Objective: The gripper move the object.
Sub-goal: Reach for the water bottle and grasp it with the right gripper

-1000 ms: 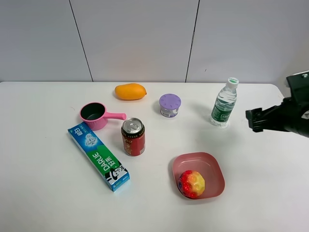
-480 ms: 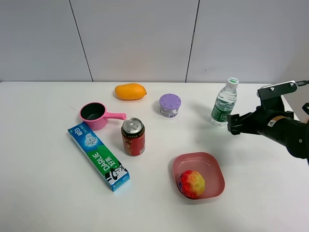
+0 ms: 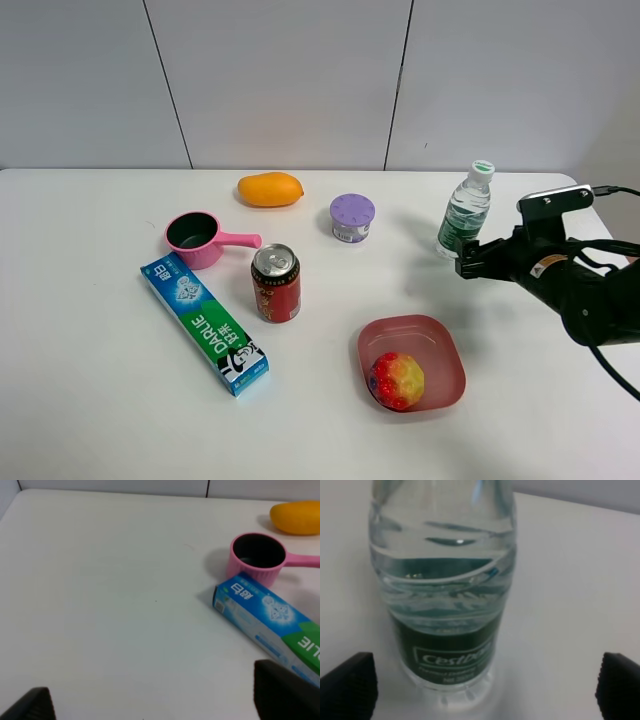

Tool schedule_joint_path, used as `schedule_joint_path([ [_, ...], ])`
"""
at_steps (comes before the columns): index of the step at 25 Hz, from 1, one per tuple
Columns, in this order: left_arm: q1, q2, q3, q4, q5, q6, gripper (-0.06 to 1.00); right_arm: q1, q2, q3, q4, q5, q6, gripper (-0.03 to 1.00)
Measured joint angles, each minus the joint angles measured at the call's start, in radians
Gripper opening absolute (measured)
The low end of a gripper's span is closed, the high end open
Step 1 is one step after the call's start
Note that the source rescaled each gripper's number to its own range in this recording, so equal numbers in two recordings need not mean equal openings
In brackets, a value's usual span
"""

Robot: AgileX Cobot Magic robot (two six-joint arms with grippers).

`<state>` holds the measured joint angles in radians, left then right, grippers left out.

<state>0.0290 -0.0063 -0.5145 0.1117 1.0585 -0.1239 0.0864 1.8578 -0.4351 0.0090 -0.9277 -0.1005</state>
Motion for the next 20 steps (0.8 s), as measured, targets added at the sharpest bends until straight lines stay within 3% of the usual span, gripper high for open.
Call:
schedule_joint_path([
  [5, 0.0, 0.0, 0.0, 0.0, 0.0, 0.0, 1.0, 0.0, 0.066, 0.0, -0.041, -0.166, 0.0, 1.0],
  [10, 0.0, 0.0, 0.0, 0.0, 0.0, 0.0, 1.0, 0.0, 0.088, 0.0, -0.043, -0.241, 0.005, 1.0],
  [20, 0.0, 0.0, 0.0, 0.0, 0.0, 0.0, 1.0, 0.0, 0.134, -0.003, -0.004, -0.273, 0.007, 1.0],
])
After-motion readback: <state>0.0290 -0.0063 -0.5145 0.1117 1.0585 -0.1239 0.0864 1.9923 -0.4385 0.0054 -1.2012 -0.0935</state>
